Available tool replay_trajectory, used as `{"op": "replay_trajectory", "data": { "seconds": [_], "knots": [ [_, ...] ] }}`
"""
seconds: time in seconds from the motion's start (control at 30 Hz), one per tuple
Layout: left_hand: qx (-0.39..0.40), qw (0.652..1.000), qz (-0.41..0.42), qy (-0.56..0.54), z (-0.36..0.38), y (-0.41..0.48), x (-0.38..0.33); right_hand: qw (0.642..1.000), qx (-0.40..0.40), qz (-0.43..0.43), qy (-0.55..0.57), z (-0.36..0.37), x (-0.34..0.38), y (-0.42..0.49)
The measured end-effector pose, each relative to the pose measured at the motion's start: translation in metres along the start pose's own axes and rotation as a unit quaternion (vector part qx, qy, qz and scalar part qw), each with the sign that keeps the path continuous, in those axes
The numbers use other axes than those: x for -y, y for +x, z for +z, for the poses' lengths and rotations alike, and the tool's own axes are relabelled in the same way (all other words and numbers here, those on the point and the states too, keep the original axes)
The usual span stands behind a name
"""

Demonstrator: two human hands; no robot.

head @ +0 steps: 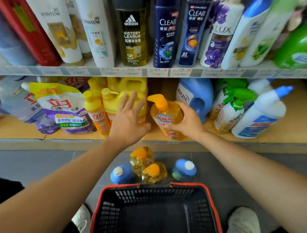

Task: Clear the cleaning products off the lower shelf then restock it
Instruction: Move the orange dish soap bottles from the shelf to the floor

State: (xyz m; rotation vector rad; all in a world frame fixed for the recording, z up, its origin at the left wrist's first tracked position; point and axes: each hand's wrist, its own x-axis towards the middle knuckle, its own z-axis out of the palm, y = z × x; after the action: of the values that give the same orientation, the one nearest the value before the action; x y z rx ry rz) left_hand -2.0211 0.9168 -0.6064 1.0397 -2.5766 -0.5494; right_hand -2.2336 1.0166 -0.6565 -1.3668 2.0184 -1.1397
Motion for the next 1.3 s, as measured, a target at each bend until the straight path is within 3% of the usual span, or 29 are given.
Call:
{"op": "replay_trajectory", "data": {
  "seconds": [0.17, 0.33, 0.5, 0.67, 0.8, 1.03, 1.3],
  "knots": [
    [-0.01, 0.98, 0.001, -0.197, -0.016, -0.004, -0.024, 1.0, 0.016, 0.003, -0.016, -0.026, 0.032, -0.02],
    [-0.017, 0.962, 0.042, -0.27, -0.046, -0.01, -0.049, 0.998, 0.026, -0.007, -0.05, -0.048, 0.067, -0.055],
    [0.016, 0.957, 0.078, -0.278, -0.071, -0.025, -0.062, 0.991, 0.039, -0.032, -0.121, -0.07, 0.106, -0.097],
    [0.071, 0.951, 0.167, -0.252, -0.077, -0.046, -0.078, 0.994, 0.059, -0.03, -0.089, -0.073, 0.119, -0.13],
    [0.095, 0.955, 0.18, -0.217, -0.079, -0.055, -0.079, 0.993, 0.063, -0.027, -0.096, -0.061, 0.112, -0.147],
    [0.028, 0.973, 0.169, -0.155, -0.06, -0.07, -0.087, 0.97, 0.051, -0.068, -0.227, -0.05, 0.104, -0.155],
    [0.125, 0.936, 0.295, -0.143, -0.069, -0.06, -0.081, 0.981, 0.091, -0.026, -0.169, -0.063, 0.092, -0.145]
  ]
}}
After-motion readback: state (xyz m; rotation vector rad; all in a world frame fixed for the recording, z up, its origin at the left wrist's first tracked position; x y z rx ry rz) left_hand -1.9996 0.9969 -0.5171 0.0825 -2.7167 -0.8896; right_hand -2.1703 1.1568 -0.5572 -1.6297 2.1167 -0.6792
